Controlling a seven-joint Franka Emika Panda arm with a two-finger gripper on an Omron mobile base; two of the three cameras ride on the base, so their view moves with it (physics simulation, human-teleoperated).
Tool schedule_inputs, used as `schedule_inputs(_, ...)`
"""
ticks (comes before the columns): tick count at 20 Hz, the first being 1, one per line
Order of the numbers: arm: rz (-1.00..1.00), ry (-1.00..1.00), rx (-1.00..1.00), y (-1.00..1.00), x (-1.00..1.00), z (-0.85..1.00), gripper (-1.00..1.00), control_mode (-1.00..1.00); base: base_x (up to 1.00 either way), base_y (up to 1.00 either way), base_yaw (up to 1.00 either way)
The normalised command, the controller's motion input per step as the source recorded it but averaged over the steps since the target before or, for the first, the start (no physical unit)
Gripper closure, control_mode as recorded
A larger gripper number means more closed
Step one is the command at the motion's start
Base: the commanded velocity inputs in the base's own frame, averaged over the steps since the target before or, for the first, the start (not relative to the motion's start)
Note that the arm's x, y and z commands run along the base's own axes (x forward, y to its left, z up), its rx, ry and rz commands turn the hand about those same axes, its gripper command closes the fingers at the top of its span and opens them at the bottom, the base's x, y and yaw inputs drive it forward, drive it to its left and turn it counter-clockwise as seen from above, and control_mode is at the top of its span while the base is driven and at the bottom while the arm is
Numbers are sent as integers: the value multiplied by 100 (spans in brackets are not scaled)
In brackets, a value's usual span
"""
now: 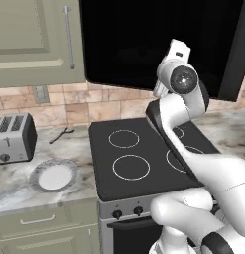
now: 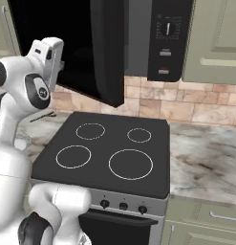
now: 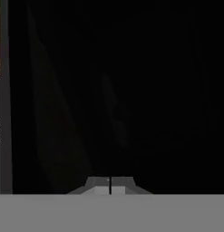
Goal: Pick the eggplant from the counter and place it in the microwave. Then turn on the microwave.
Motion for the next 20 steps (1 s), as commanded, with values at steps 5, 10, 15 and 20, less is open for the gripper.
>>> schedule_inputs(5,23,0,8,-5,43,0,100,-100,0,0,0)
schedule_inputs(10,15,0,4,-12,27,0,100,-100,0,0,0)
schedule_inputs(15,12,0,4,-9,29,4,100,-100,0,0,0)
schedule_inputs(20,9,0,4,-12,36,11,100,-100,0,0,0)
